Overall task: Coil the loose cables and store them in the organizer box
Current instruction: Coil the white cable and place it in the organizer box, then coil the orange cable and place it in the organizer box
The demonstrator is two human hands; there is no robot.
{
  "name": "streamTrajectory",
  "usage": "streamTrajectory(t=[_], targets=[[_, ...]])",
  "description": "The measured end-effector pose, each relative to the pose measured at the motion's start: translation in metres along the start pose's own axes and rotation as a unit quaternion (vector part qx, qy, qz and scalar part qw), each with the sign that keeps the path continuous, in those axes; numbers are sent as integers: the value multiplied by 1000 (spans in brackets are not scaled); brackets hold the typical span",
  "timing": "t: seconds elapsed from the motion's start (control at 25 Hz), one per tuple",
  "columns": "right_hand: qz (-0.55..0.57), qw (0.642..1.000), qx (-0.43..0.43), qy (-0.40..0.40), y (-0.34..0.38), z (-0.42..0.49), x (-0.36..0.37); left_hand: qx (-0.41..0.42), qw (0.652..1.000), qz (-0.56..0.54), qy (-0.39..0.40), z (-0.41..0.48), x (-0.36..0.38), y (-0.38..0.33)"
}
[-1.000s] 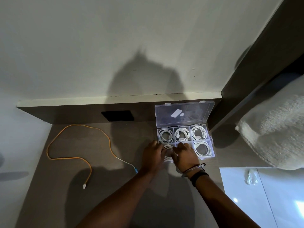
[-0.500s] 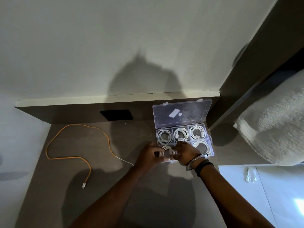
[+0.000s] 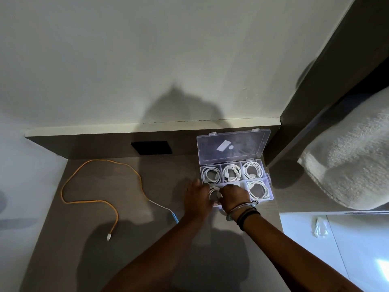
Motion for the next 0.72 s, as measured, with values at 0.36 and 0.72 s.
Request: streamTrajectory(t=[0.36, 0.72], targets=[[49, 998, 1, -50, 0, -17, -16, -15, 946, -323, -20, -10, -10, 35], [51, 965, -215, -139, 163, -50, -19, -275, 948, -44, -155, -90, -60, 234]])
Point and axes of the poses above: each hand's wrist, its own z-axis towards the middle knuckle, its own x-axis out of the palm, y = z × x, the point moved 3 cm from there along z, towards the middle knuckle, and after that the axes turned 4 degrees about y, right-handed, at the moved point
